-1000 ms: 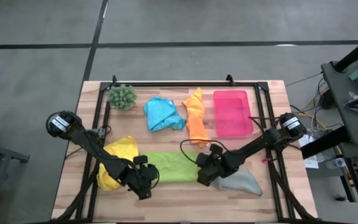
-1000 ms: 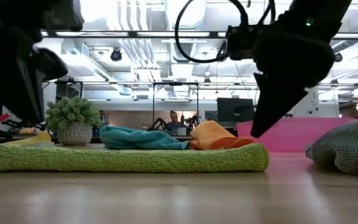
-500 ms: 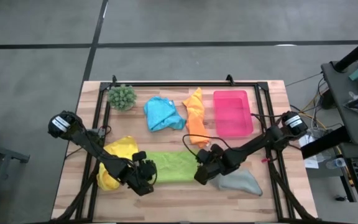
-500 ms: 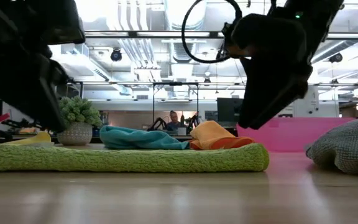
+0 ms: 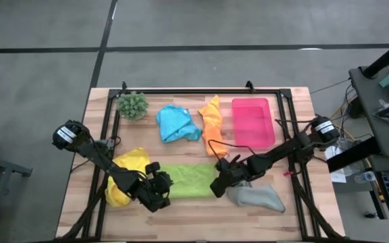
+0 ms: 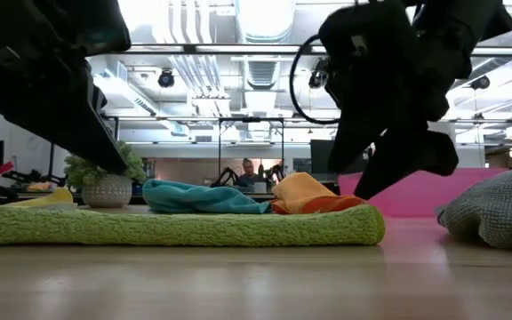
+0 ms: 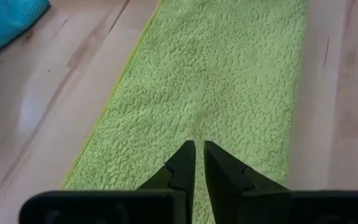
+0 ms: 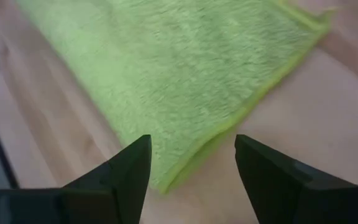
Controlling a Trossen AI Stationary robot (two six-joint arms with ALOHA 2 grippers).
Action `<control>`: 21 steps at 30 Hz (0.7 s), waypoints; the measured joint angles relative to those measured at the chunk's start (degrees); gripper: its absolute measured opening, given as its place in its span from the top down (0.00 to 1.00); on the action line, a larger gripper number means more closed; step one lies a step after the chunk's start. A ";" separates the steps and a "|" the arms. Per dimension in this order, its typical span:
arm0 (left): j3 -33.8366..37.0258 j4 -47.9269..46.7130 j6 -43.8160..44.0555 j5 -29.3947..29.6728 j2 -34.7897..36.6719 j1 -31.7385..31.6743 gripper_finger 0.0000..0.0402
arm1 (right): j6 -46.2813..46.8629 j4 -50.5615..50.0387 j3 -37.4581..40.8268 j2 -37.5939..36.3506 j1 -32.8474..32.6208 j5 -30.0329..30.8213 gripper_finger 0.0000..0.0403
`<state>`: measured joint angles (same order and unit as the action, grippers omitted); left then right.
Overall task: Fold microfiber towels
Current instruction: Fold the green microfiber cloth
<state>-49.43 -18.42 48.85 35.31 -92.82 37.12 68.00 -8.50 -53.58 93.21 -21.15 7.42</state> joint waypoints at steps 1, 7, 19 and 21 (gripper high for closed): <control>0.16 -0.07 0.05 -0.02 0.00 0.00 0.95 | 1.16 0.04 0.32 0.00 -0.04 0.84 0.45; 0.27 -0.04 0.23 -0.01 0.00 0.00 0.95 | 6.34 0.59 1.35 1.44 0.18 3.36 0.45; 0.33 -0.04 0.25 0.02 0.02 0.00 0.95 | 8.58 9.44 1.37 6.15 0.20 4.41 0.45; 0.33 -0.01 0.25 0.04 0.02 0.00 0.95 | 8.25 11.72 1.37 6.60 0.20 4.24 0.45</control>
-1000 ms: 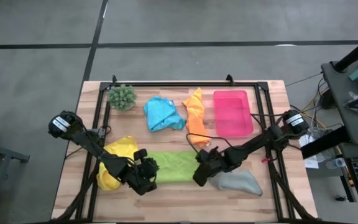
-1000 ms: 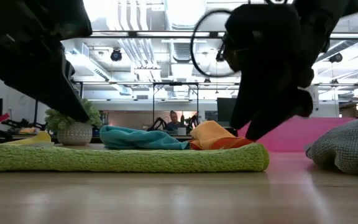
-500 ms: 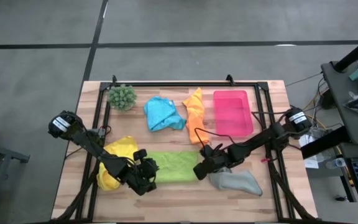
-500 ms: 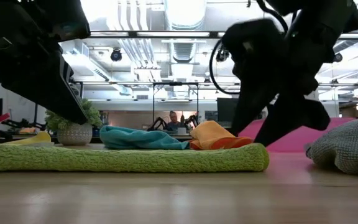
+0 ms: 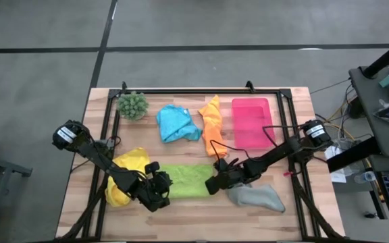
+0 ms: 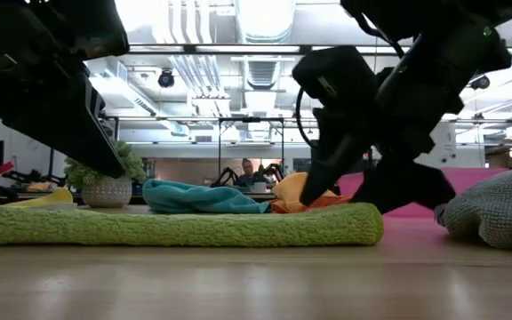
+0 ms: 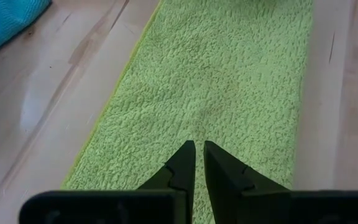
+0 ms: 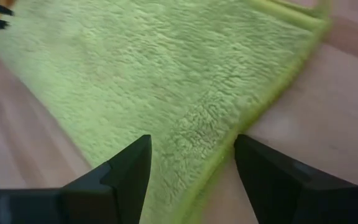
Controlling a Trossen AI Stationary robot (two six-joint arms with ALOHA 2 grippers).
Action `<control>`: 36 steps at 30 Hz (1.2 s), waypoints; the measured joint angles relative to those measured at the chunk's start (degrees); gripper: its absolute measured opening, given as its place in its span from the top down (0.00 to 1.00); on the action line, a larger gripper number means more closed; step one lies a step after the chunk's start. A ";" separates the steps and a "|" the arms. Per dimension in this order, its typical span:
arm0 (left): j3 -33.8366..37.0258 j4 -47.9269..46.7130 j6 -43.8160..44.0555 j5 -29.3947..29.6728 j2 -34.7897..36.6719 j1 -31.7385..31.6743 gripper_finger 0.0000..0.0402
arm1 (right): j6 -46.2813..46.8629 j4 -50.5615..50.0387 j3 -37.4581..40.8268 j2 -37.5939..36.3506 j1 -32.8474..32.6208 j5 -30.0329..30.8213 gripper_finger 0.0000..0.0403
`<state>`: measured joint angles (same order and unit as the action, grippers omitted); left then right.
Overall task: Fold microfiber towels
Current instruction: Fold the green microfiber cloth
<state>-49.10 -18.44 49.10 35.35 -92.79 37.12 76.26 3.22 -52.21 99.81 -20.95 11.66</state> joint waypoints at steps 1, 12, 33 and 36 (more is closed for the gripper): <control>0.00 -0.04 0.00 0.02 0.00 0.00 0.95 | -0.48 1.57 0.00 0.35 0.00 0.00 0.45; 0.02 0.05 -0.02 1.57 0.00 -0.02 0.95 | -4.20 7.13 0.00 1.73 0.57 1.86 0.59; -0.78 -0.56 -2.97 -6.27 4.79 0.66 0.95 | -21.70 3.58 0.12 -1.90 0.83 1.65 0.98; -0.70 -1.50 -2.89 -6.55 6.47 2.28 0.95 | -22.37 -1.80 0.15 -5.38 0.95 1.92 0.98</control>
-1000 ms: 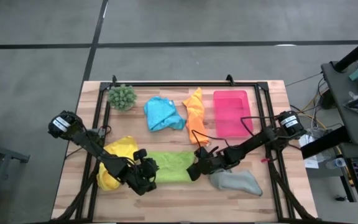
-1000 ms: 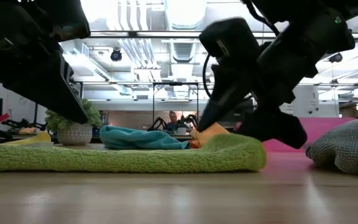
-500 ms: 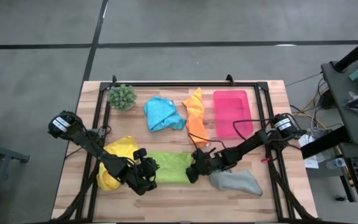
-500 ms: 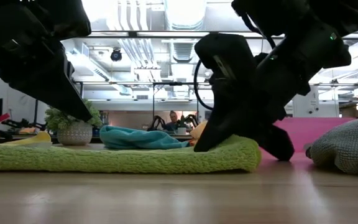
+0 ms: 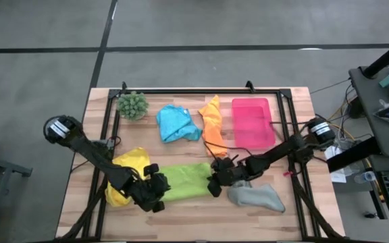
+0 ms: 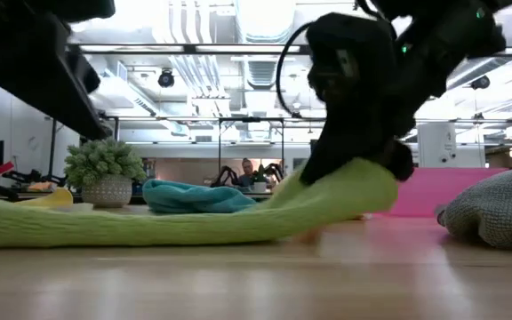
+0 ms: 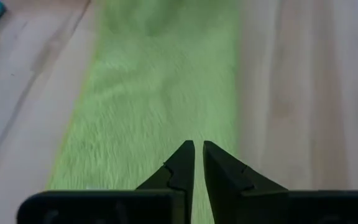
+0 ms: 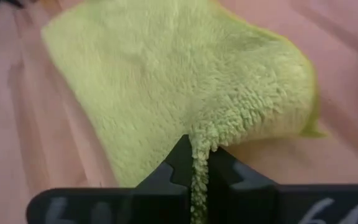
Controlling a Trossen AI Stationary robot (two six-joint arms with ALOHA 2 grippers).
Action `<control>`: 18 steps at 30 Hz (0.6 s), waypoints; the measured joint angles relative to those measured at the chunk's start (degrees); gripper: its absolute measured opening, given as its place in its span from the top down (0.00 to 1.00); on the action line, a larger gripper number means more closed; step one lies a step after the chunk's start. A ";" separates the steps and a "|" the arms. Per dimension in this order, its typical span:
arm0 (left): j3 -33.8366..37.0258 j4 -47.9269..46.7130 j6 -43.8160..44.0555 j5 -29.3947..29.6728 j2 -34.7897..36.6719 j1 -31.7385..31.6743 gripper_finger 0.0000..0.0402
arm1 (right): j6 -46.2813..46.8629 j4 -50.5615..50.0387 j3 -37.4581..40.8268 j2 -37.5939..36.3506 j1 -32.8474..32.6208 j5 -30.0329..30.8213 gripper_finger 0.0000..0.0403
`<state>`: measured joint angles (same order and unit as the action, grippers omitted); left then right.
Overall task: Fold microfiber towels
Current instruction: Fold the green microfiber cloth
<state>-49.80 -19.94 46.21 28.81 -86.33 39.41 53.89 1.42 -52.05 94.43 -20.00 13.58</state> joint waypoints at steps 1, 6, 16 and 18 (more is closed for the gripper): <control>0.20 -0.38 0.33 -0.05 0.40 0.65 0.95 | 0.00 -1.59 0.00 -1.24 0.03 0.11 0.98; 0.51 -3.85 5.04 -0.34 1.02 3.45 0.95 | 0.00 -8.62 0.00 -6.35 0.06 0.53 0.98; 0.75 -0.49 8.96 0.05 -5.89 5.06 0.95 | 3.84 -7.70 -0.34 -6.96 0.55 1.88 0.98; 0.76 -0.20 9.00 0.07 -7.60 4.97 0.95 | 3.97 -6.16 -1.10 -5.36 0.55 1.88 0.98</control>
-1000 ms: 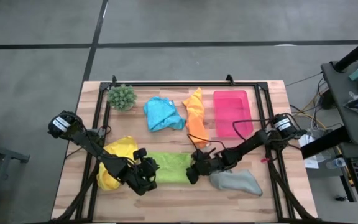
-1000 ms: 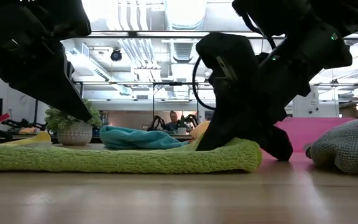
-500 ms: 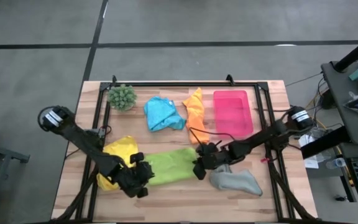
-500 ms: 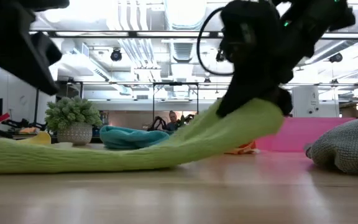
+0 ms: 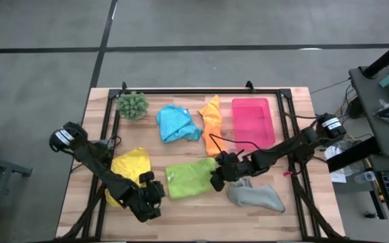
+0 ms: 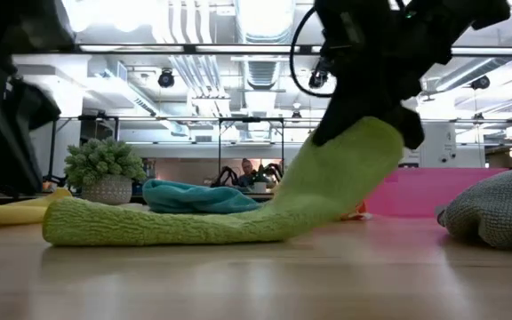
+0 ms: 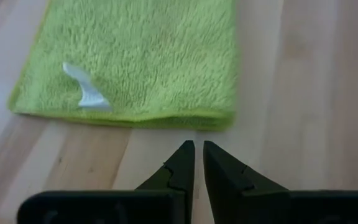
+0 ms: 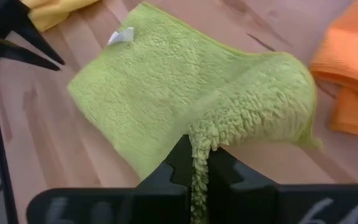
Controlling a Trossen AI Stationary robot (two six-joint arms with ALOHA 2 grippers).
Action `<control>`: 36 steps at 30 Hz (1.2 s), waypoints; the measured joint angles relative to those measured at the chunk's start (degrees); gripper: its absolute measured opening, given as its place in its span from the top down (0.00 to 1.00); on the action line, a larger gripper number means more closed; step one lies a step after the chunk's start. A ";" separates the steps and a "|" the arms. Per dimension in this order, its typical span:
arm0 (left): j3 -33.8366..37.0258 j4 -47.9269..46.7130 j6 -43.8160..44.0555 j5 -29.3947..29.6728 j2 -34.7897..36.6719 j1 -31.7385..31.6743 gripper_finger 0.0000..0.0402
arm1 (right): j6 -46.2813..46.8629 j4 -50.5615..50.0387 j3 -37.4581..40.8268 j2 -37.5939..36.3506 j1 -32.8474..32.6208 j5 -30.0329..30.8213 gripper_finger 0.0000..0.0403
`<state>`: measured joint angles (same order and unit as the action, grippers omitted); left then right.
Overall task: Fold microfiber towels
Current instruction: Fold the green microfiber cloth
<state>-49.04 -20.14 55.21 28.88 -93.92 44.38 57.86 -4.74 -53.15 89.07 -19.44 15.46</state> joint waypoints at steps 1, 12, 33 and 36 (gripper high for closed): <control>0.01 0.45 0.05 0.01 -0.77 -0.01 0.95 | -0.02 0.65 -0.58 0.76 0.00 -0.02 0.98; 0.01 2.81 1.47 1.86 -4.79 -0.14 0.95 | -5.41 0.72 -13.08 12.08 0.76 -0.46 0.98; 0.01 4.80 1.45 4.62 -5.69 -0.55 0.95 | -12.09 0.03 -24.06 19.79 1.72 -0.38 0.77; 0.01 4.71 1.43 4.64 -5.69 -0.55 0.95 | -12.24 1.00 -24.06 19.82 1.73 -0.39 0.70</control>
<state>-49.04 -15.43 56.64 33.52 -99.61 43.83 45.63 -3.74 -77.21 108.89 -17.72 15.07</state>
